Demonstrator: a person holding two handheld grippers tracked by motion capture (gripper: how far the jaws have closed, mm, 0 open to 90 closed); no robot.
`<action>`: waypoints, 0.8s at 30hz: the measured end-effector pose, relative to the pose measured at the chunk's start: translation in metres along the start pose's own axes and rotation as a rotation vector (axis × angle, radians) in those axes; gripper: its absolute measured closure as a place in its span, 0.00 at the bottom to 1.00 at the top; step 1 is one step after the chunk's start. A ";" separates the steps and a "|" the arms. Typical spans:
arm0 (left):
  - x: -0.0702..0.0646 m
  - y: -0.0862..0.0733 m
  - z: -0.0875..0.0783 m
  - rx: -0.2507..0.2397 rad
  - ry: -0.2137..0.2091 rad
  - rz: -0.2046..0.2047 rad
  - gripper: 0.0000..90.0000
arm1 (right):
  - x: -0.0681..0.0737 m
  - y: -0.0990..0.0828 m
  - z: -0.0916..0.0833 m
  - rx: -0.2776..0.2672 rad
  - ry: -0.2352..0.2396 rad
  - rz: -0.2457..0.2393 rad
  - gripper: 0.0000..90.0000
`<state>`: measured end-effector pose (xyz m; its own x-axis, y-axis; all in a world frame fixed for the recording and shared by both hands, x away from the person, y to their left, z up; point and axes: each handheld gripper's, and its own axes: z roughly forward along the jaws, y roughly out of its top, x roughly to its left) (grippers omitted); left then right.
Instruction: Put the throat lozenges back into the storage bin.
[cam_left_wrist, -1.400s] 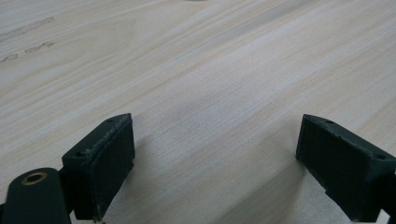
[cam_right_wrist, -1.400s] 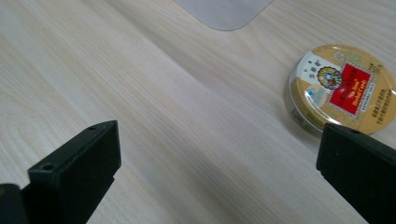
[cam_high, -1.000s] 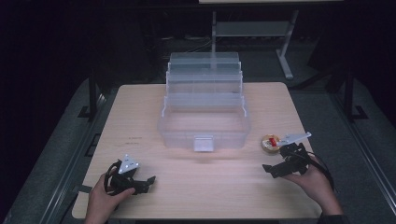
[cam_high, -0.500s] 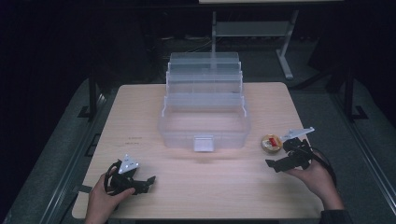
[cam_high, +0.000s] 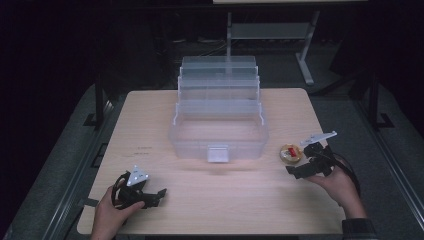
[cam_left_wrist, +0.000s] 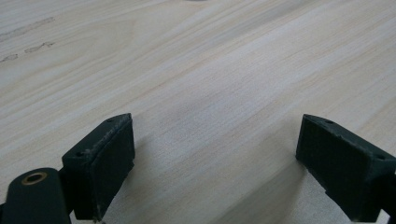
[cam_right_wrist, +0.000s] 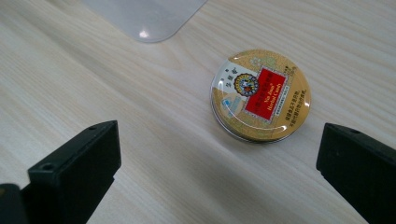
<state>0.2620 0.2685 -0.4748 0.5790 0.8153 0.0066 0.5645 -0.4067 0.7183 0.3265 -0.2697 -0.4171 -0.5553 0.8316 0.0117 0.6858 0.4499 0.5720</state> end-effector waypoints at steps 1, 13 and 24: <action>0.000 0.000 0.000 0.000 0.000 0.000 0.12 | 0.000 0.000 0.001 0.004 -0.001 0.001 0.00; 0.000 0.000 0.000 0.000 0.000 0.000 0.12 | -0.007 0.006 0.010 0.015 -0.022 0.011 0.00; 0.000 0.000 0.000 0.000 0.000 0.000 0.12 | -0.012 0.018 0.017 0.009 -0.026 0.026 0.00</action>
<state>0.2620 0.2685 -0.4748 0.5789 0.8154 0.0062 0.5650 -0.4066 0.7180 0.3534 -0.2656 -0.4204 -0.5248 0.8512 0.0053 0.7042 0.4307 0.5645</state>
